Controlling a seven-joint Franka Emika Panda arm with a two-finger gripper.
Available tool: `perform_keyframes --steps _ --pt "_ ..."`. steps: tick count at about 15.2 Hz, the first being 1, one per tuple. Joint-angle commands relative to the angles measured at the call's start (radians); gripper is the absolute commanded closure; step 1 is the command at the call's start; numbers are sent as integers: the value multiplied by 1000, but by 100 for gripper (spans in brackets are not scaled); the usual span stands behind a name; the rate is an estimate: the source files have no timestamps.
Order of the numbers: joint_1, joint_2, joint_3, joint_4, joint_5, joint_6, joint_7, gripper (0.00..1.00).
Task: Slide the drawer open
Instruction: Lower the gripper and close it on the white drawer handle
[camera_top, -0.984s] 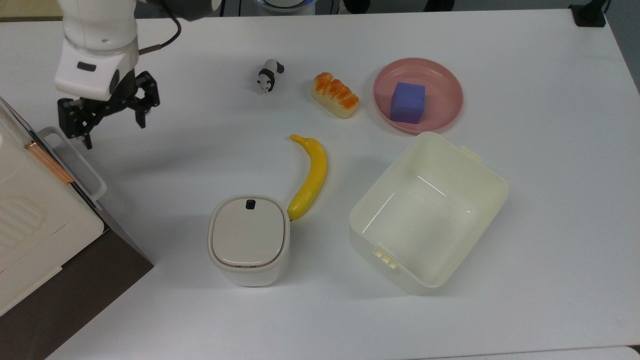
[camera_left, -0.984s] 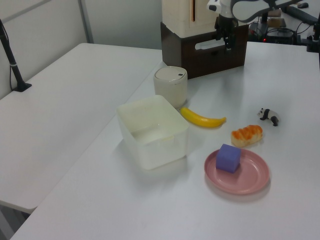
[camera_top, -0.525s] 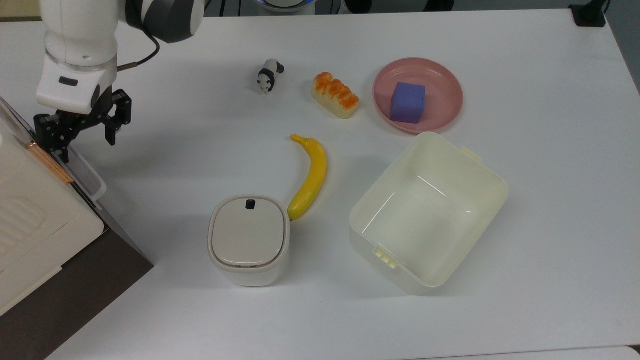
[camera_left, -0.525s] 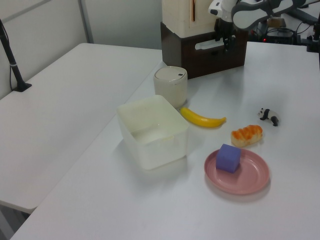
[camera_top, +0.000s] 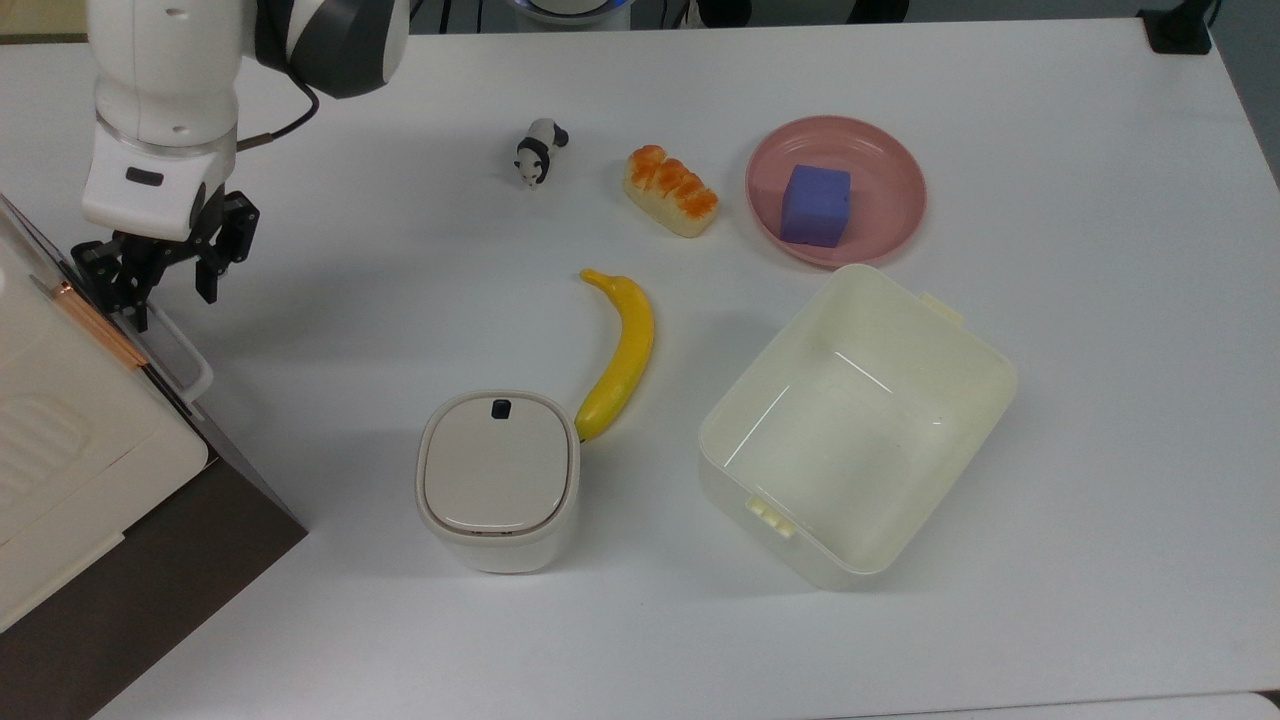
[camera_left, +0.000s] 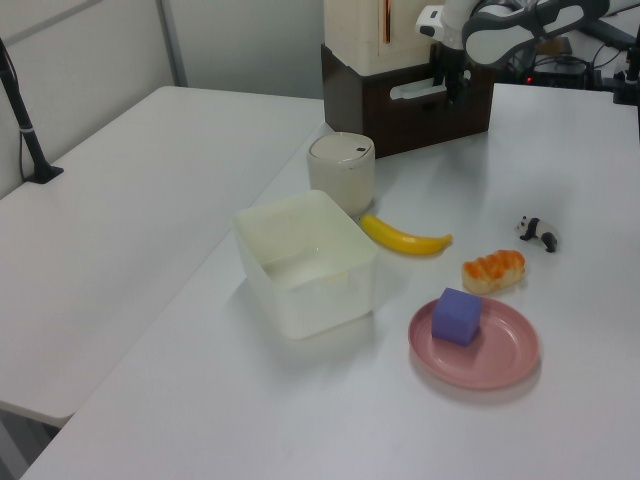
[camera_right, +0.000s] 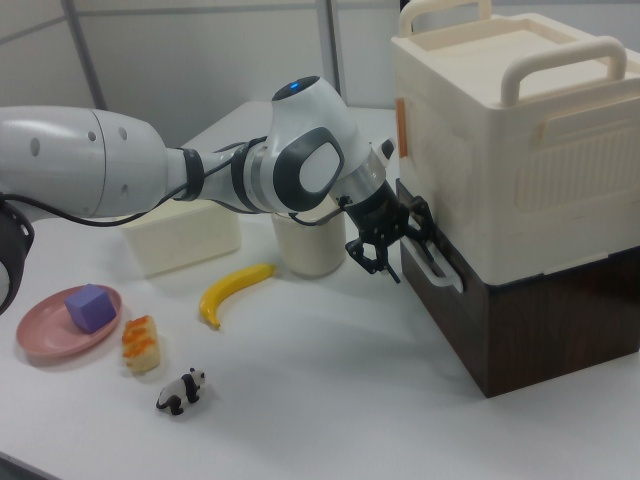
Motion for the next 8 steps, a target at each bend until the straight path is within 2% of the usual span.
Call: perform_keyframes --steps 1,5,6,8 --pt "-3 0 21 22 -20 23 -14 35" --pt "-2 -3 29 28 -20 22 -16 36" --pt "-2 -3 28 28 -21 22 -17 44" --pt "-3 -3 28 27 -20 22 -31 44"
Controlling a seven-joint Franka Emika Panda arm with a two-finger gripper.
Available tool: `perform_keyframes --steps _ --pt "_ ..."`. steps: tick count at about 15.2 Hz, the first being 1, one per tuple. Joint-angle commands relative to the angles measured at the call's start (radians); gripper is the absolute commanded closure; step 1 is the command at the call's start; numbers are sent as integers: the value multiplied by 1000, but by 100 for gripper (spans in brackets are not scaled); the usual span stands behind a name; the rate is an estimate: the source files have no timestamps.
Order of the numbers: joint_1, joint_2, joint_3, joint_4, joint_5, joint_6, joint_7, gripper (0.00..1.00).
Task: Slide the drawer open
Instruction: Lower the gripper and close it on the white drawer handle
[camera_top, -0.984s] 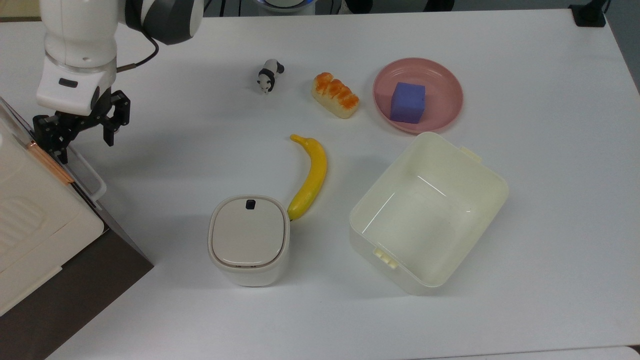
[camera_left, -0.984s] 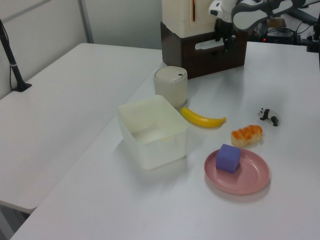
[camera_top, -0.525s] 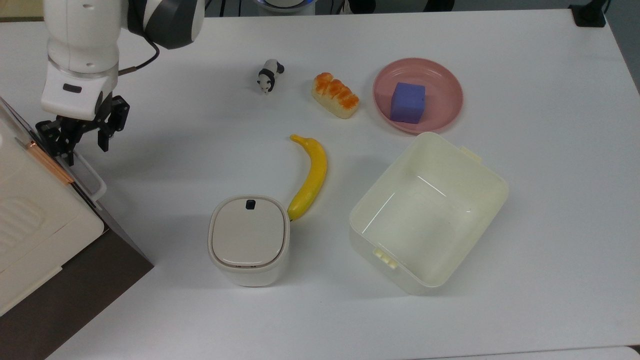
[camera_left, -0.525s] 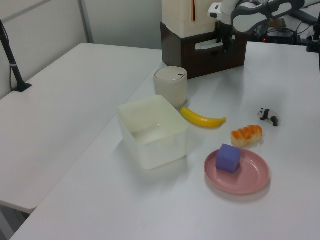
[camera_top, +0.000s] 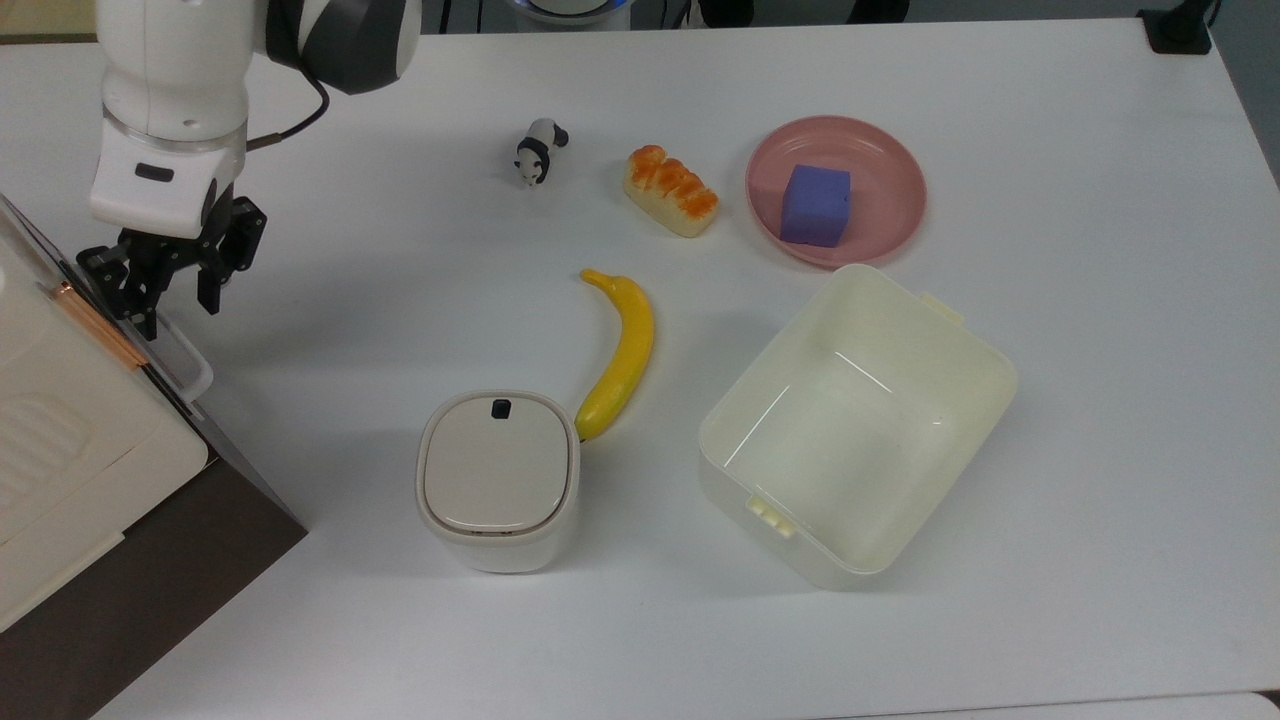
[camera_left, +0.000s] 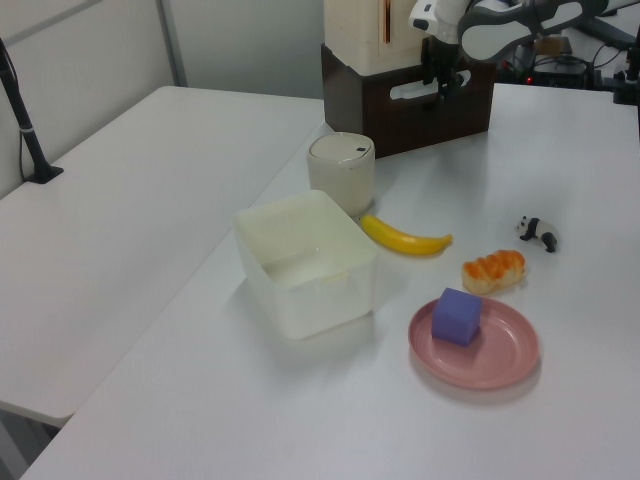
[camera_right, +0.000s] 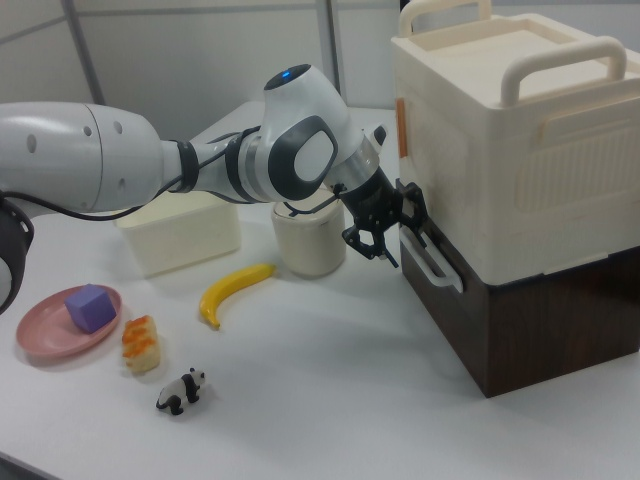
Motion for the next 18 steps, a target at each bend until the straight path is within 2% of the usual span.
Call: perform_keyframes --steps 1,5,13,16,18 --pt "-5 -3 3 -3 -21 22 -27 44" --pt "-5 -3 3 -6 -21 22 -25 45" --pt "-11 -2 -2 -9 -21 42 -24 58" --pt "-12 3 -2 -10 -20 60 -21 69" --pt "-12 3 -2 -12 -20 60 -21 81"
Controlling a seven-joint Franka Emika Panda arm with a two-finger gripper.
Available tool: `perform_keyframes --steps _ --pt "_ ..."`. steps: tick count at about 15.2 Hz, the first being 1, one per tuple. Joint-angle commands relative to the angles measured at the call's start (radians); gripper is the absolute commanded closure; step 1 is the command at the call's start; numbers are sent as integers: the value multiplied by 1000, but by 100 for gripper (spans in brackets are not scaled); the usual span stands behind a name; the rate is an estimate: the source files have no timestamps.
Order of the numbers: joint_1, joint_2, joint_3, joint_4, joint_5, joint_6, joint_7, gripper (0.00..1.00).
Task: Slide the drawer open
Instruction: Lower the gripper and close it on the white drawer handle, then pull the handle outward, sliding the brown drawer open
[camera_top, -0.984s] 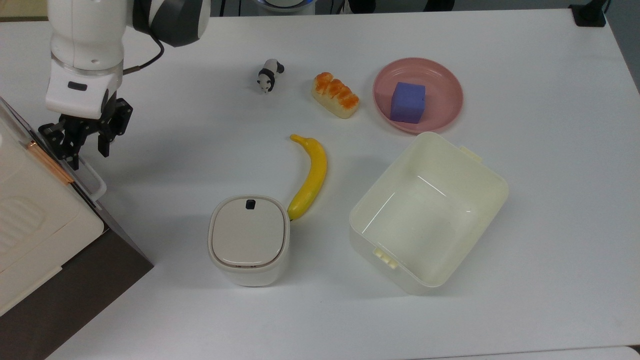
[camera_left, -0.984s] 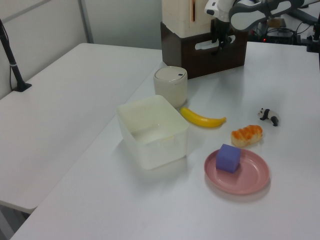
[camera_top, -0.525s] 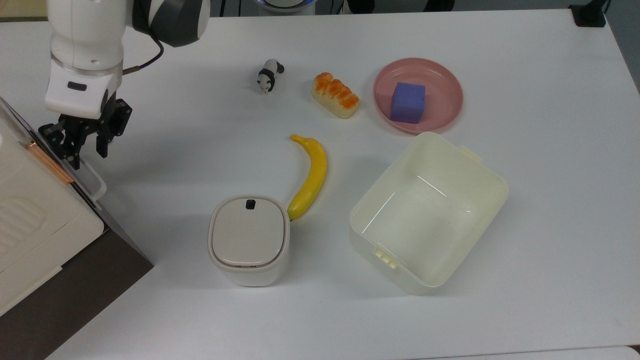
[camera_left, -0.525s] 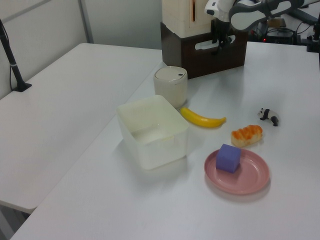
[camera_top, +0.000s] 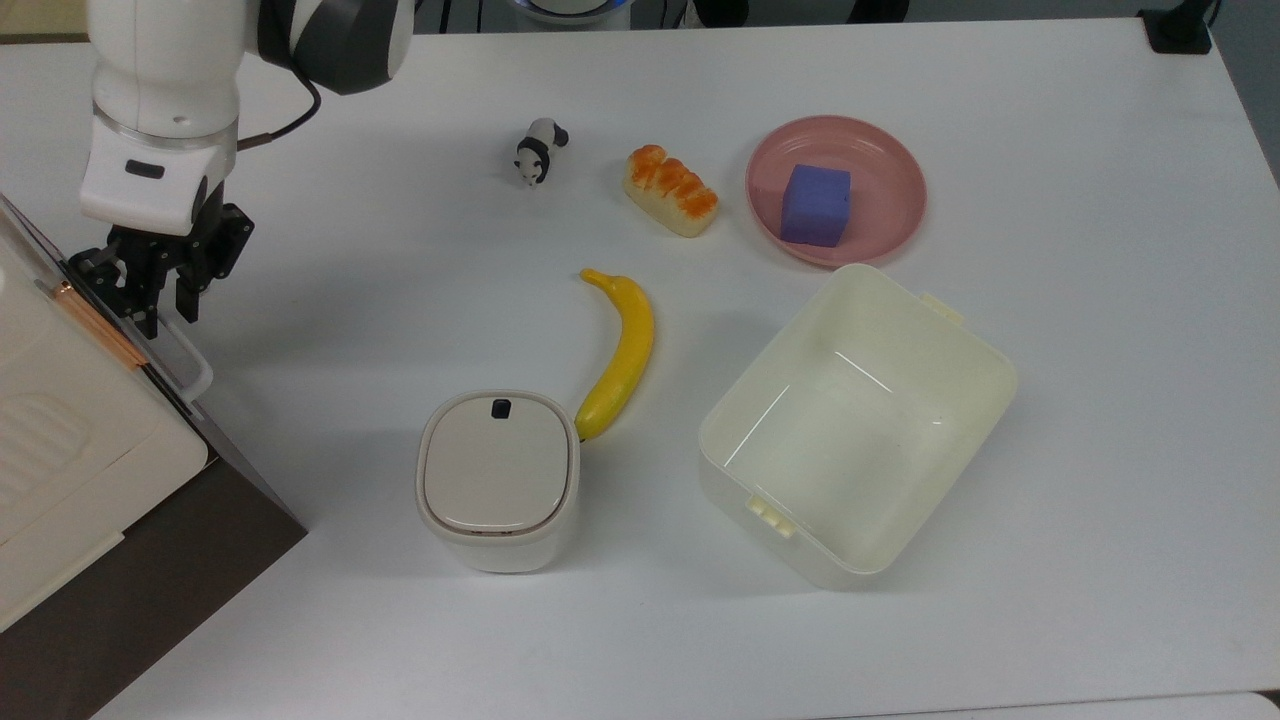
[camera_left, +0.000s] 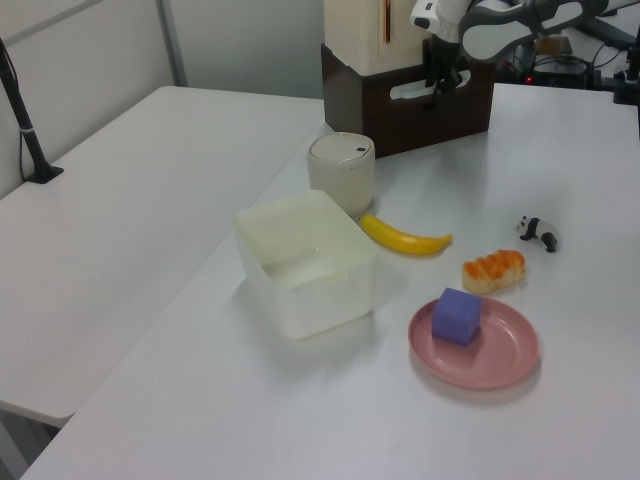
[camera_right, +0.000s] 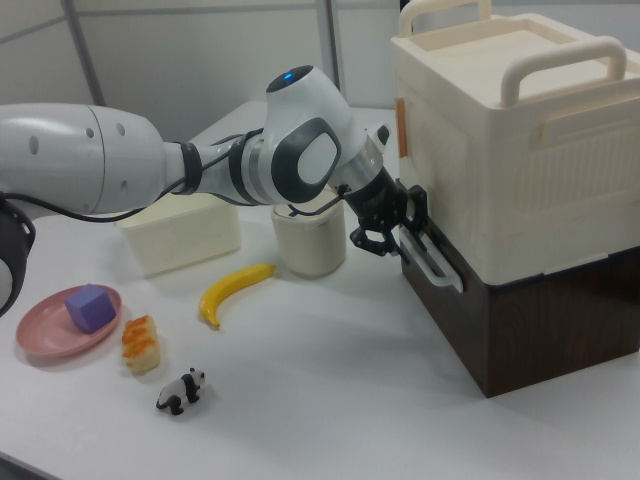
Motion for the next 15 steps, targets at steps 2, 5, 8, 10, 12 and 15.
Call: perform_keyframes --steps 2,5,8,10,12,15 --pt "-2 -1 1 -12 -21 34 -9 85" --pt "-1 1 -1 -19 -21 34 -9 94" --pt "3 1 -1 -27 -19 33 -6 100" --pt "3 1 -1 -27 -19 33 -4 100" --pt "4 -1 -1 -30 -19 33 -4 100" --pt "7 -13 -1 -51 -18 33 -3 100"
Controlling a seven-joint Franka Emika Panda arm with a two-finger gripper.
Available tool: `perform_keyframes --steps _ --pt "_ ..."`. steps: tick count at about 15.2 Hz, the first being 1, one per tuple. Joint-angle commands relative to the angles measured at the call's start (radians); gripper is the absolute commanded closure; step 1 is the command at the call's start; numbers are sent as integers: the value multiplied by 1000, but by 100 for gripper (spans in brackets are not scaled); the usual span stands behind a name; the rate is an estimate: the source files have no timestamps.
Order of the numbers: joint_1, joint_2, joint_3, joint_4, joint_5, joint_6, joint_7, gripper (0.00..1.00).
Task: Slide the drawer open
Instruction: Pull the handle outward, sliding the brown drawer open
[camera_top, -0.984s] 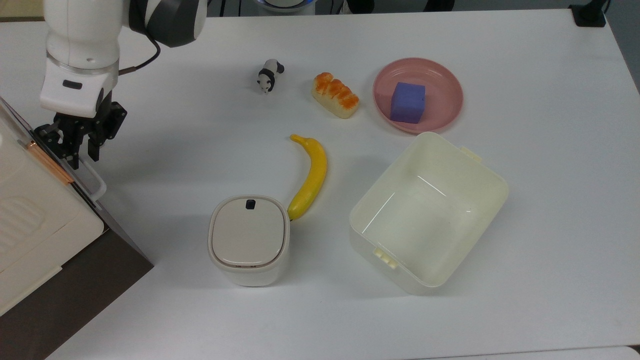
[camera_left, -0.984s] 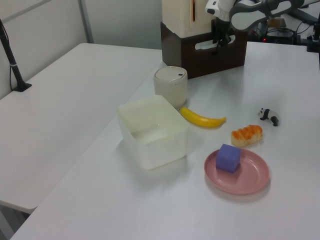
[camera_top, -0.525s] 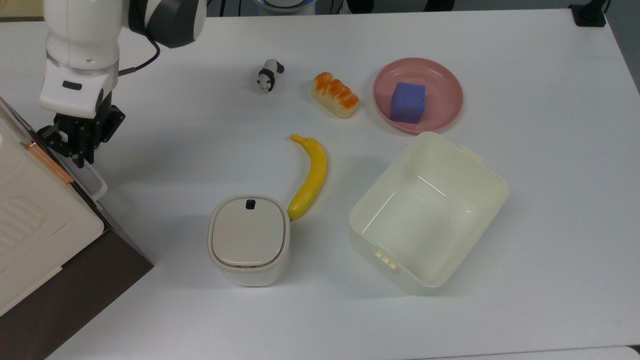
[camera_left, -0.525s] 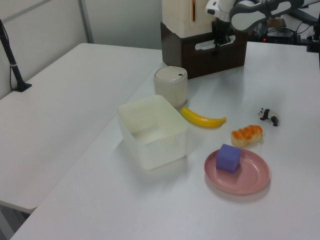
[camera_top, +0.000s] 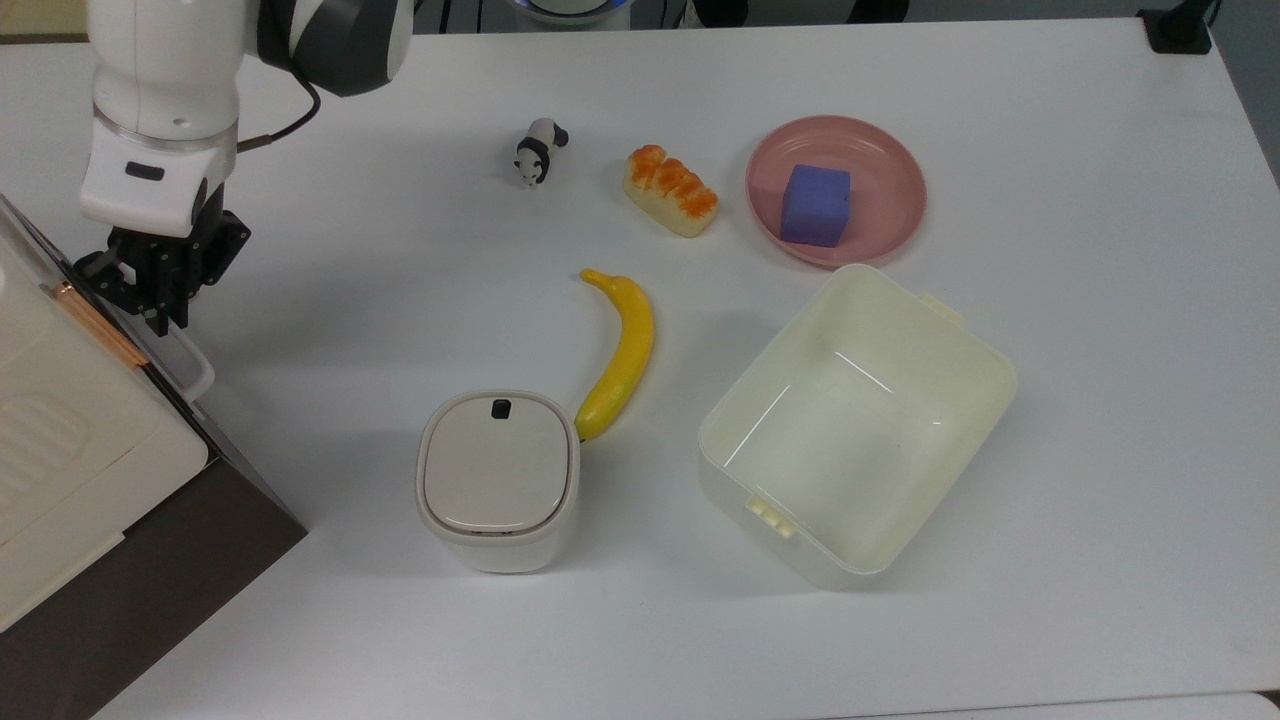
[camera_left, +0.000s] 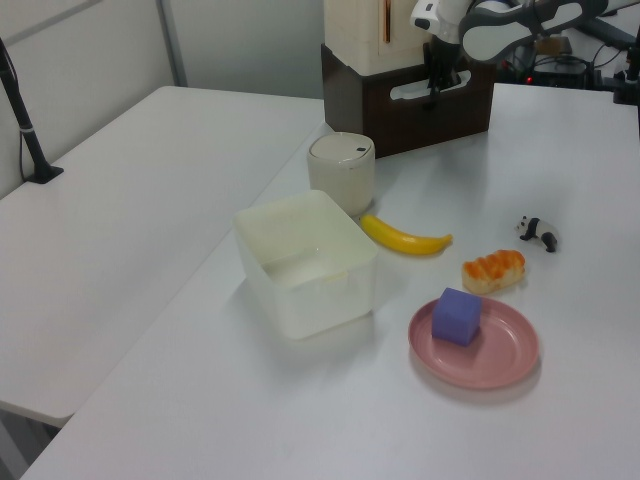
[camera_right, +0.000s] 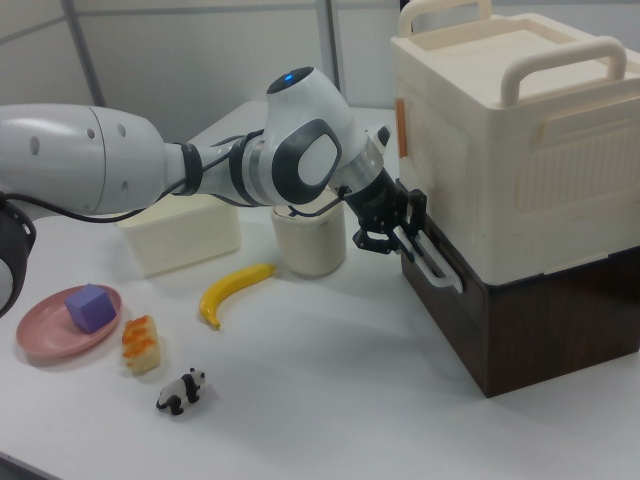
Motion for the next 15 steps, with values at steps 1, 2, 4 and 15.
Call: perform_keyframes --steps 1,2,4,15 --pt "9 -21 -1 -58 -18 30 -5 100" --pt "11 -27 -1 -69 -18 30 -5 100" --pt "23 -44 -1 -92 -18 30 -5 100" --pt "91 -179 -1 -262 -15 29 38 100"
